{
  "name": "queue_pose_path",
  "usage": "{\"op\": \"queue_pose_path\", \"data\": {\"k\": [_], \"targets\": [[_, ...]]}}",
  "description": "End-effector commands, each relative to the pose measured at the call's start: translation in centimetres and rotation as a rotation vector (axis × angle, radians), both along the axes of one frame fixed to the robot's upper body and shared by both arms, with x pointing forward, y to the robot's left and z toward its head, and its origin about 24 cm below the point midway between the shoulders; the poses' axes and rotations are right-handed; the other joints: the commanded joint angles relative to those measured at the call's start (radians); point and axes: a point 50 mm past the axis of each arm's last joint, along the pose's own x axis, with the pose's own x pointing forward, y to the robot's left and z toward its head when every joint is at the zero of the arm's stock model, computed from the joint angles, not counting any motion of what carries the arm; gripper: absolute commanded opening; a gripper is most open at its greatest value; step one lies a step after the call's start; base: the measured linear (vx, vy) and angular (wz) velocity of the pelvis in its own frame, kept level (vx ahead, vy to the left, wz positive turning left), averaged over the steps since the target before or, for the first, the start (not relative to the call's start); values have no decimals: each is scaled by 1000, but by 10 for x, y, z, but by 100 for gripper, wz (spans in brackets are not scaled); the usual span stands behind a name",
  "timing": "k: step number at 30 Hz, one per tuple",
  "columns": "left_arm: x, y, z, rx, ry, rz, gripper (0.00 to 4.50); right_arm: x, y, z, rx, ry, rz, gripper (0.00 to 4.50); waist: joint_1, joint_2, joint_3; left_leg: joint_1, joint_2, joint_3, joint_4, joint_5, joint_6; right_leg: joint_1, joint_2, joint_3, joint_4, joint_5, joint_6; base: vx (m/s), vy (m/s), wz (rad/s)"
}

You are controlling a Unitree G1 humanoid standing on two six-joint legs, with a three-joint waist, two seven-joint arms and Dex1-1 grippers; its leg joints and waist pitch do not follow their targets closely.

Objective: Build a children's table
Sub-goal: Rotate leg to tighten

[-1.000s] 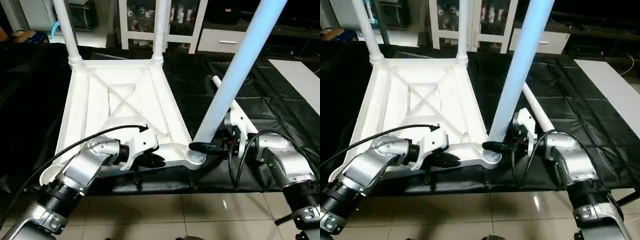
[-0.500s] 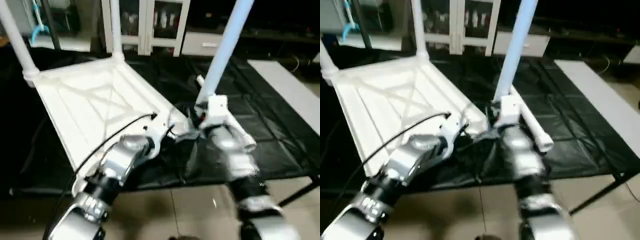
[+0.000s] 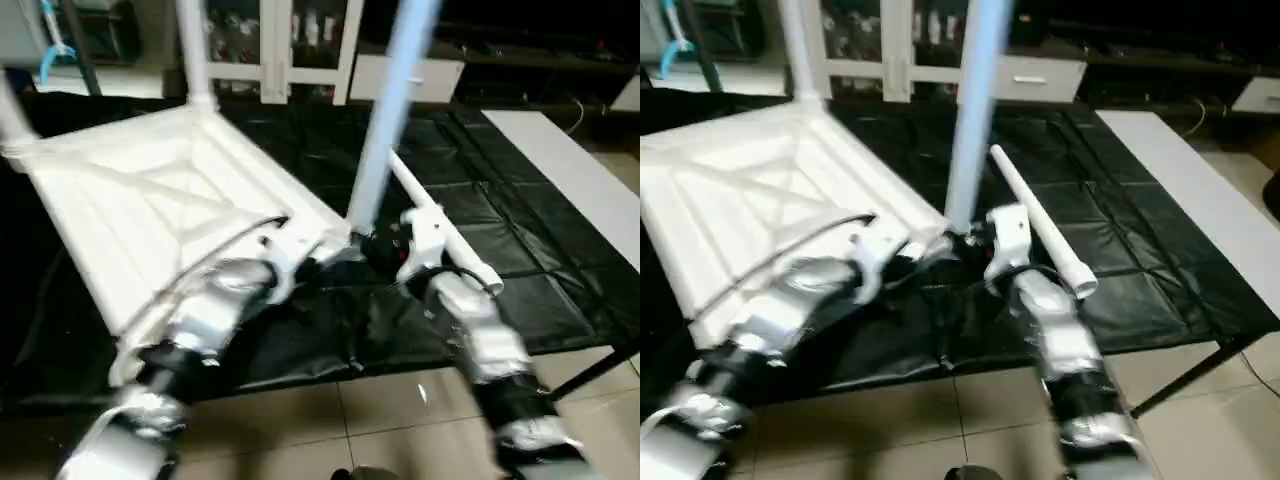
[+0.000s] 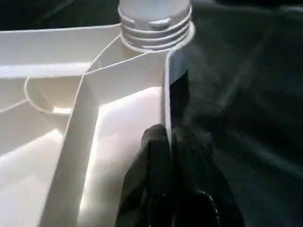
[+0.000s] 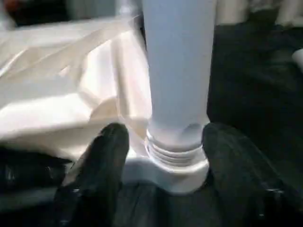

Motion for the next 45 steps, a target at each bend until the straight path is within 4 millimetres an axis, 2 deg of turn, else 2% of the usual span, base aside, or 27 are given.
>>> {"op": "queue_pose_path", "data": {"k": [1,2,3,5,6,7,11,14,15,16,18,21,22,25,29,30,32,33,34,35,36,37,38,39,42,43,45], "targets": [[-19,-9,-5,-21,52,-228,0,-7,-5,8,-41,-23,182,326,12,9,-67,-8,13,10,-78,-138,79,73,-32,34,-52,-174,-223,52,-14,3],[-19,-9,-5,-21,53,-230,0,-7,-5,8,-41,-22,185,326,16,6,-68,-6,14,12,-77,-123,90,74,-33,34,-50,-158,-233,0,0,0],[-26,-8,-5,-41,79,-293,0,-10,-12,9,-51,-17,249,326,20,9,-66,-1,15,17,-77,-100,110,70,-33,37,-45,-128,-257,0,0,0],[-35,-7,-3,-46,118,-379,0,-13,-23,13,-58,-17,329,326,32,10,-66,3,19,20,-76,-89,121,71,-34,38,-42,-115,-274,0,0,0],[-38,-6,-3,-43,125,-402,0,-14,-26,14,-54,-14,344,326,37,15,-65,8,20,21,-77,-90,121,67,-33,37,-41,-114,-279,0,0,0],[-39,-6,-3,-43,134,-412,0,-14,-28,17,-44,-12,363,326,45,19,-63,22,21,26,-76,-91,120,57,-29,38,-43,-105,-290,0,0,0],[-43,-6,-3,-55,156,-460,0,-21,-34,21,-18,41,510,326,61,18,-60,26,24,29,-82,-142,93,61,-26,39,-44,-143,-281,0,0,0],[-46,-7,-1,-61,170,-494,0,-24,-37,22,-12,78,590,326,63,15,-59,21,22,29,-82,-159,77,64,-28,43,-47,-179,-263,0,0,0],[-46,-7,-1,-61,171,-498,0,-24,-37,22,-16,85,605,326,63,10,-58,14,21,27,-82,-168,72,66,-31,46,-50,-212,-246,0,0,0],[-46,-7,0,-60,171,-501,0,-23,-38,22,-18,92,618,302,64,10,-59,14,21,27,-82,-170,68,66,-32,46,-50,-225,-240,0,0,0],[-46,-6,0,-59,171,-503,0,-23,-38,22,-13,98,628,302,64,9,-60,15,20,27,-81,-173,62,63,-31,48,-53,-250,-230,0,0,0],[-47,-4,0,-53,181,-513,0,-22,-40,24,-22,106,659,265,64,6,-60,10,18,25,-80,-163,60,65,-30,48,-53,-271,-217,0,0,0],[-48,-3,0,-49,183,-514,0,-22,-40,25,-23,109,670,261,66,8,-60,11,19,25,-80,-163,59,64,-31,48,-54,-275,-214,0,0,0],[-48,-2,0,-44,190,-519,0,-22,-41,26,-20,127,700,230,65,12,-62,11,18,24,-78,-140,61,64,-29,47,-48,-239,-223,0,0,0],[-48,-1,-1,-36,198,-511,0,-21,-41,25,-19,129,690,214,65,9,-64,9,18,24,-77,-118,66,67,-28,46,-44,-202,-235,0,0,0],[-46,0,-2,-25,212,-479,0,-18,-41,22,-35,121,632,211,65,14,-64,9,18,23,-78,-117,66,68,-28,46,-42,-199,-237,0,0,0],[-42,1,-5,-3,228,-407,0,-9,-41,14,-93,102,491,211,58,12,-60,5,18,23,-80,-154,46,64,-29,45,-50,-261,-225,0,0,0],[-38,1,-6,9,225,-353,0,-4,-42,9,-130,93,399,208,55,11,-57,8,16,22,-82,-190,26,61,-30,45,-58,-331,-204,0,0,0],[-32,0,-7,17,212,-291,0,1,-43,4,-163,97,302,205,51,12,-57,6,16,20,-83,-207,16,63,-30,45,-60,-363,-193,0,0,0],[-25,-1,-8,20,188,-200,0,7,-45,-1,-190,105,166,201,45,9,-54,1,12,17,-84,-213,-7,62,-29,44,-63,-413,-165,0,0,0],[-24,-1,-8,21,186,-196,0,7,-45,-2,-191,106,159,197,40,10,-53,2,9,17,-84,-229,-16,58,-26,44,-67,-441,-153,-54,-3,-6],[-13,-2,-8,17,161,-47,0,14,-50,-8,-231,120,-39,192,36,10,-56,6,8,13,-83,-261,-24,58,-28,40,-73,-490,-130,-54,-3,-6],[-9,-3,-8,14,151,7,0,16,-52,-10,-247,124,-117,192,28,9,-54,-2,4,9,-84,-264,-31,60,-27,38,-77,-514,-113,0,0,0],[-2,-3,-7,11,129,117,0,18,-58,-14,-282,133,-292,187,24,6,-55,-2,1,6,-83,-273,-39,57,-25,35,-82,-541,-90,0,0,0],[11,-7,-6,53,49,227,0,19,-64,-11,-159,58,-755,186,16,11,-64,1,-3,2,-81,-297,-36,50,-27,27,-93,-547,-52,0,0,0],[13,-10,-5,47,40,234,0,19,-55,-12,-118,53,-799,186,16,19,-66,3,-2,2,-81,-292,-35,47,-28,27,-93,-519,-58,0,0,0],[15,-15,-2,34,30,236,0,20,-28,-14,-95,51,-750,186,12,18,-63,5,0,5,-84,-316,-20,45,-20,24,-87,-425,-92,0,0,0]]}}
